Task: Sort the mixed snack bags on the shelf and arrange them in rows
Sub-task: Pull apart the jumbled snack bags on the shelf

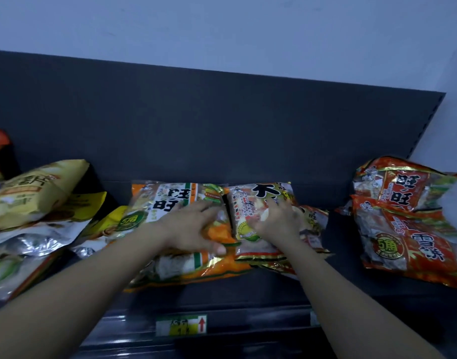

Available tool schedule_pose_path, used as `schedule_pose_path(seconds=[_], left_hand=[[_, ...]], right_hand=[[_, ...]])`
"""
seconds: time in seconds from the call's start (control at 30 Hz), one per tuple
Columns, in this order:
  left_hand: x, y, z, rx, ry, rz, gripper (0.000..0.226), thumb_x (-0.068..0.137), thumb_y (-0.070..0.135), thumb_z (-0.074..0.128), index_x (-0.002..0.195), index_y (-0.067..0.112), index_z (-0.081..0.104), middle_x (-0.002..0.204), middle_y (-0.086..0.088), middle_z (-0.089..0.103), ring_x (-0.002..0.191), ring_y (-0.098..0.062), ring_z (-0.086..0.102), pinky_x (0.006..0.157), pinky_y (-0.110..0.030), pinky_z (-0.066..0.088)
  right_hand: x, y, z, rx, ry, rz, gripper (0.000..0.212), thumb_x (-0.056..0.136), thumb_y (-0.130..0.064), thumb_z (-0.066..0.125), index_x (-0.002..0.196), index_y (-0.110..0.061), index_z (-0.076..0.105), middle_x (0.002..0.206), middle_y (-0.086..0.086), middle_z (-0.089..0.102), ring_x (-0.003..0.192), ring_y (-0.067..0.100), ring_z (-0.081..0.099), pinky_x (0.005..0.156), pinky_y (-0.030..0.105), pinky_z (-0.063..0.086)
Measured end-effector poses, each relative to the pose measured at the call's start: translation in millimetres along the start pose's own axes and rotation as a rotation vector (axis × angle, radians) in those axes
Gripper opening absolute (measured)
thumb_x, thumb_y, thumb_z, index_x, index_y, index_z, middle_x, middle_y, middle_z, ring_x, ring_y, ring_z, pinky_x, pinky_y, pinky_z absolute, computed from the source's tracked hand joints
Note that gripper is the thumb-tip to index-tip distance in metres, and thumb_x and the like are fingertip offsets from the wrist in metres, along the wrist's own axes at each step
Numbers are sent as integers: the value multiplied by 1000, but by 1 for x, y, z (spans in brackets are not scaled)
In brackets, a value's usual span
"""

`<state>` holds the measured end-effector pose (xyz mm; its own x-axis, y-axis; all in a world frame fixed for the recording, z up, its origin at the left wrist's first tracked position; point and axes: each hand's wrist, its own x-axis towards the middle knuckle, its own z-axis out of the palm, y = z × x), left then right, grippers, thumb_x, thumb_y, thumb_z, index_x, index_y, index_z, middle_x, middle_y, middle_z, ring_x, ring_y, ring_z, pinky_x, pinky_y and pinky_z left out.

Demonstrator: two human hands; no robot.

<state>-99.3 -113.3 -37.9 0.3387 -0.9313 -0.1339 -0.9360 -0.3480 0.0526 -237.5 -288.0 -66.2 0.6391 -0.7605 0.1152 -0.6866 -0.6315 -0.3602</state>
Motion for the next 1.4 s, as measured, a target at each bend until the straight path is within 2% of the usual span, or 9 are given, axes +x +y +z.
schedule_pose_path(seconds=[0.1,0.27,0.43,0.57,0.8,0.97,1.13,1.3,1.4], left_hand=[[-19,-27,-10,-62,139,-148,89,80,81,23,151,27,26,157,0,24,143,-23,25,114,-46,25],[-49,-98,-6,-130,293,-370,46,97,19,45,142,17,42,142,-10,44,128,-30,44,99,-38,42],[-83,-139,16,-80,9,-442,52,85,11,57,136,18,48,138,-7,50,123,-25,51,99,-35,44],[-95,-167,49,79,-234,-390,61,87,23,58,144,23,35,147,1,40,138,-21,34,114,-55,11],[-91,-192,64,381,16,-284,29,89,9,52,113,20,63,111,-4,67,104,-27,64,85,-37,46],[-93,-205,49,166,264,-345,20,91,12,51,106,19,62,102,-5,67,94,-27,64,61,-30,38],[-94,-214,37,-127,513,-401,11,85,13,53,80,22,57,84,2,63,78,-23,61,56,-29,42],[-86,-213,22,-488,809,-484,33,88,10,48,59,22,40,63,4,49,66,-20,50,48,-28,27],[-86,-206,12,-581,911,-434,27,92,13,52,66,22,55,71,7,54,72,-18,52,56,-30,35]], right_hand=[[-3,-53,7,119,-70,-178,74,86,-60,56,147,-22,37,155,7,33,144,28,25,116,44,26],[-17,-127,17,163,-125,-390,69,92,-54,53,147,-16,38,153,4,37,140,24,33,113,39,32],[-28,-179,35,97,-181,-526,65,92,-50,56,146,-18,39,151,3,40,140,23,34,113,40,32],[-32,-215,54,-10,-236,-610,64,87,-56,59,142,-25,47,154,-3,36,144,21,27,114,40,22],[-32,-249,70,-186,-290,-569,34,91,-51,53,111,-31,72,123,-5,66,114,21,57,105,38,36],[-27,-253,75,-105,-150,-409,30,92,-37,53,81,-20,76,79,-4,71,72,17,58,91,33,43],[-19,-250,76,-51,-88,-348,50,93,-39,55,48,-18,52,49,-6,53,59,14,52,87,33,45],[-15,-246,81,0,-110,-273,55,101,-49,35,75,-18,73,66,1,63,72,21,64,88,32,47],[-4,-251,80,298,-189,-122,77,99,-59,16,70,-20,76,92,4,74,87,21,65,92,37,46]])
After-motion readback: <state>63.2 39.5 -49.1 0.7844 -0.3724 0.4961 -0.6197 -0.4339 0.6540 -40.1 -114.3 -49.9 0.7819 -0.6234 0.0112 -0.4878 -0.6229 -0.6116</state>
